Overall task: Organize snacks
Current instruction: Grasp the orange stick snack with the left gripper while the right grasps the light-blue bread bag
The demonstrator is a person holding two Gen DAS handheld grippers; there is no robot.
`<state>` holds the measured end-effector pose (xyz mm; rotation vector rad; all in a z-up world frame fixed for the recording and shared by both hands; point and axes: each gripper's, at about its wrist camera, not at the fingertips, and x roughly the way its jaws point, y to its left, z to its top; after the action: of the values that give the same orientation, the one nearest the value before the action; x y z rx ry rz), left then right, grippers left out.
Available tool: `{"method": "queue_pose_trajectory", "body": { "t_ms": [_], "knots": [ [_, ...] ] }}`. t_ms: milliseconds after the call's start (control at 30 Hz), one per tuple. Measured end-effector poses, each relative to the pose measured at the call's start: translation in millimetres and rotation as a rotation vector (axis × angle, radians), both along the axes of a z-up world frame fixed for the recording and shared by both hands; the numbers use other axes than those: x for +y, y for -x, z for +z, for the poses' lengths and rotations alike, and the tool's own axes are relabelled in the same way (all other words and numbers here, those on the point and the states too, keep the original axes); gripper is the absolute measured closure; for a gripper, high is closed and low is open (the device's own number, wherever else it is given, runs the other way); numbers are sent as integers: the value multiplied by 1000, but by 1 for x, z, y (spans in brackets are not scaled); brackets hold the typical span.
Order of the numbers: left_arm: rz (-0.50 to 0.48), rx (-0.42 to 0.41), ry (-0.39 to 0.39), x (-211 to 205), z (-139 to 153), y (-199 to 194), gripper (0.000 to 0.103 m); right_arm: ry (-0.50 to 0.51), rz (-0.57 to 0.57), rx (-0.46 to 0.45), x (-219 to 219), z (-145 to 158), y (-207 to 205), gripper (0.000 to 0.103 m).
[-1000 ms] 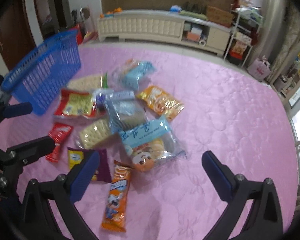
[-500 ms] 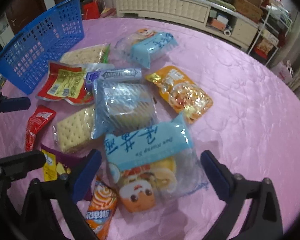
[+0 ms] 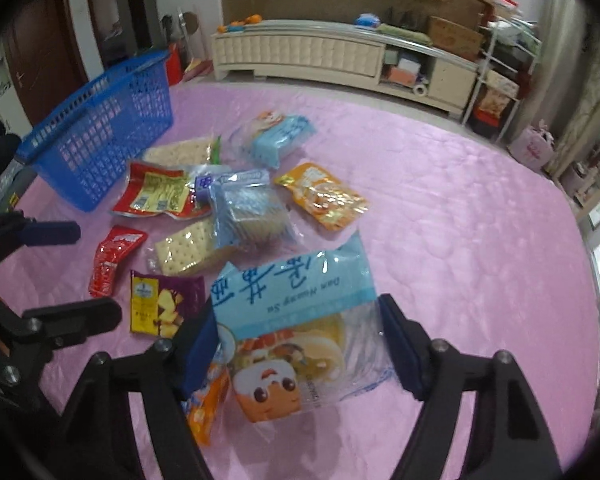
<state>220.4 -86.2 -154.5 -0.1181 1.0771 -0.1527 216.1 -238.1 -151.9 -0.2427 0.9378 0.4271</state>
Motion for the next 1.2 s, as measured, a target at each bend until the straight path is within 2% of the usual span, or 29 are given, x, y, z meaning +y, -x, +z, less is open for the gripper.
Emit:
{"method": "queue_pose_trajectory", "body": {
  "t_ms": [233, 267, 333, 433, 600, 667, 733, 767, 800, 833, 933, 1067, 1200],
  "knots": [
    [-30, 55, -16, -34, -6, 3, 0, -51, -81, 11, -37, 5, 20, 24],
    [-32, 69, -26, -39, -9, 2, 2, -55, -88, 15, -40, 4, 21, 24],
    [-37, 100, -28, -47, -17, 0, 19, -68, -106, 25, -48, 1, 24, 24],
    [-50, 132, -10, -55, -29, -4, 22, -87, -117, 40, -57, -5, 24, 24],
    [-50, 180, -31, -63, -50, -15, 24, -114, -121, 55, -68, -15, 26, 24],
    [-42, 196, -41, -65, -58, -20, 31, -120, -120, 62, -69, -19, 25, 24],
    [-36, 202, -57, -65, -65, -22, 44, -125, -117, 68, -71, -21, 25, 24],
    [-36, 191, -82, -66, -66, -22, 47, -125, -115, 70, -71, -22, 26, 24],
    [-42, 179, -95, -68, -66, -24, 55, -126, -113, 71, -70, -23, 25, 24],
    [-53, 178, -93, -69, -66, -24, 70, -127, -112, 72, -70, -24, 25, 24],
    [-75, 207, -38, -69, -70, -25, 88, -131, -114, 81, -69, -25, 24, 24],
    [-85, 193, -6, -65, -67, -17, 91, -122, -115, 86, -64, -22, 29, 24],
    [-92, 130, 12, -56, -41, -4, 91, -98, -110, 67, -56, -8, 39, 24]
  ]
}}
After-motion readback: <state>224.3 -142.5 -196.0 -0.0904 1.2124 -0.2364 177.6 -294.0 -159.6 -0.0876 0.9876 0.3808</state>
